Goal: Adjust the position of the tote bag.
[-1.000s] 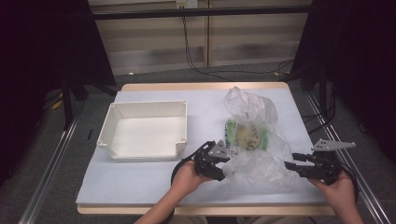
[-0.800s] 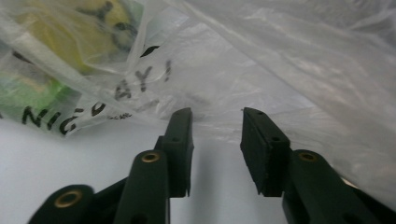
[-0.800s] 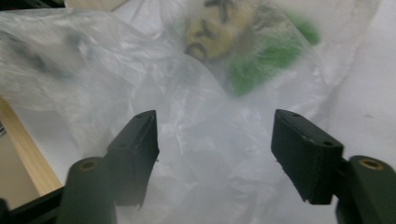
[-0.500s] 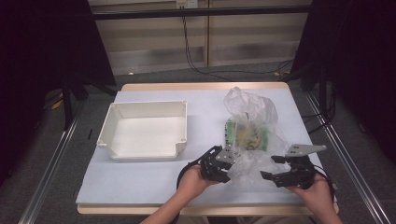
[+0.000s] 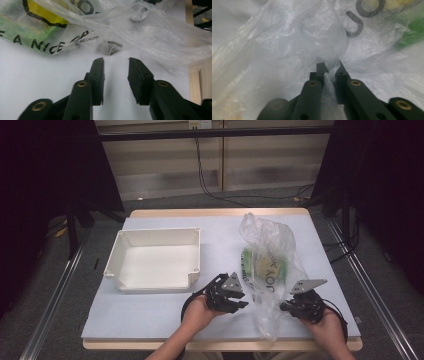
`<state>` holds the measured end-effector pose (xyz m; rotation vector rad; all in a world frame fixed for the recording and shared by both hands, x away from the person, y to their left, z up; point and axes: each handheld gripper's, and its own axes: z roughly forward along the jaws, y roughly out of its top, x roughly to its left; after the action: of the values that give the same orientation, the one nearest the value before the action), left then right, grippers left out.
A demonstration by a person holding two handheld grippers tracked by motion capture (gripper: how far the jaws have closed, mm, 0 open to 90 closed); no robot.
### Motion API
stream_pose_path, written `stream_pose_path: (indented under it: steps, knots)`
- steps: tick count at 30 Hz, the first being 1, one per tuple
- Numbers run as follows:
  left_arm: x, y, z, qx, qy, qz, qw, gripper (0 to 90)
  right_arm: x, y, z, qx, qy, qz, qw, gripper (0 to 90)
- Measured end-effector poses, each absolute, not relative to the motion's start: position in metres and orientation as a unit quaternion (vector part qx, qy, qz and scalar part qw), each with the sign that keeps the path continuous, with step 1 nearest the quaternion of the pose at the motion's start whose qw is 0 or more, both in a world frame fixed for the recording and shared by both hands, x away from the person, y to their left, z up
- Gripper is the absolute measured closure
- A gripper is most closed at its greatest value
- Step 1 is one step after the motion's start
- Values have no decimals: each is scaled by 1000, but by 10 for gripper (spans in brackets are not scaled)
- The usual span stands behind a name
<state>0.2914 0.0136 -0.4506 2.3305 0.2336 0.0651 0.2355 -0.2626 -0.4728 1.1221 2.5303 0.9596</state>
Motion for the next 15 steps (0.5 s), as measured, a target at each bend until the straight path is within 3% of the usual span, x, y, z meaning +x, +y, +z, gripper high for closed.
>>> stream_pose_path:
  steps: [9,15]
  knots:
    - [299,12,-452,913,104,37,393,481,235,-311,-467,434,829,335,109,891]
    - [309,-4,-454,914,103,50,388,439,235,-339,-466,465,811,336,113,889]
